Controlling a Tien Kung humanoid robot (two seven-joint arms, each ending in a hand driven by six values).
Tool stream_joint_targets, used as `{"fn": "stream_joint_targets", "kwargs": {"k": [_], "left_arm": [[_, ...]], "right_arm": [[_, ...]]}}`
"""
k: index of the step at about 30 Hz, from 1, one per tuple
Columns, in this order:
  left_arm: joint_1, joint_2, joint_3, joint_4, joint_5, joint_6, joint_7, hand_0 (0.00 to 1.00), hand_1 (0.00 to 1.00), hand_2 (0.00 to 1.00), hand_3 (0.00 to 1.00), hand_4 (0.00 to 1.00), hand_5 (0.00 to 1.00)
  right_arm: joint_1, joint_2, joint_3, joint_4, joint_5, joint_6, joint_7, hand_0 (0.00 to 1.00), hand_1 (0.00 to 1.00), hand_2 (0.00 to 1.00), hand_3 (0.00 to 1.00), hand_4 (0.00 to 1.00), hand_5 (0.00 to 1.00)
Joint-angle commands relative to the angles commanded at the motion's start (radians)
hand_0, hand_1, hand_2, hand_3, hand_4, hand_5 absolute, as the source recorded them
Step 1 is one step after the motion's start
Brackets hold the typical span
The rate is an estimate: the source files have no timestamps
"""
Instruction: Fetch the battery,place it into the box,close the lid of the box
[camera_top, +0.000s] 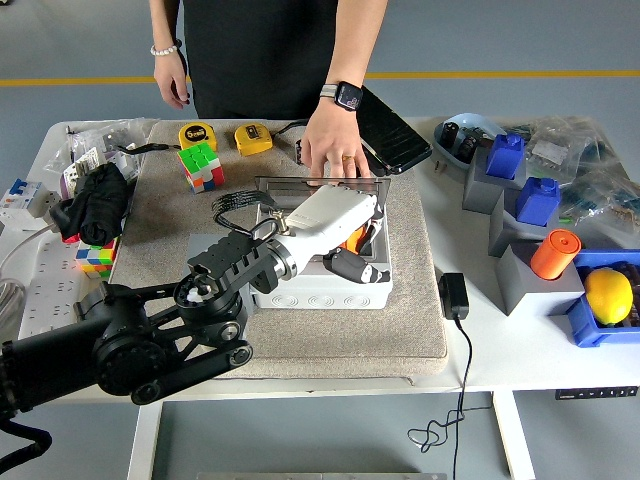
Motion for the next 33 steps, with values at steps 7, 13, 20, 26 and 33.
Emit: {"fn": "stream_joint_targets", "kwargs": {"k": [7, 13, 20, 26, 33], "left_arm": [[-0.013, -0.038, 0.006, 0.083, -0.010, 0.036, -0.028, 0.002, 0.002, 0.064, 0.096, 0.998, 0.485], [-0.021, -0.060, 0.023, 0.131, -0.001, 0.073, -0.052, 0.002, 0.002, 0.071, 0.098, 0.998, 0.531], [-0.021, -0.067, 0.045, 0.154, 0.047, 0.079, -0.059, 0.002, 0.002, 0.084, 0.116, 0.998, 0.558], [-0.024, -0.066, 0.056, 0.159, 0.083, 0.066, -0.041, 0.057, 0.002, 0.130, 0.177, 0.998, 0.593], [-0.019, -0.063, 0.062, 0.163, 0.083, 0.054, -0.034, 0.133, 0.144, 0.218, 0.275, 0.998, 0.589]], "right_arm": [[-0.006, 0.002, 0.013, 0.006, -0.013, -0.001, 0.000, 0.757, 0.713, 0.715, 0.766, 0.998, 0.631], [-0.007, 0.002, 0.026, 0.013, -0.025, -0.002, 0.001, 0.757, 0.714, 0.715, 0.765, 0.998, 0.630], [-0.011, 0.005, 0.036, 0.019, -0.036, -0.004, 0.002, 0.756, 0.714, 0.715, 0.763, 0.998, 0.629], [-0.012, 0.007, 0.042, 0.022, -0.042, -0.007, 0.005, 0.754, 0.712, 0.715, 0.765, 0.998, 0.627], [-0.012, 0.006, 0.051, 0.028, -0.053, -0.011, 0.008, 0.749, 0.711, 0.714, 0.764, 0.998, 0.624]]}}
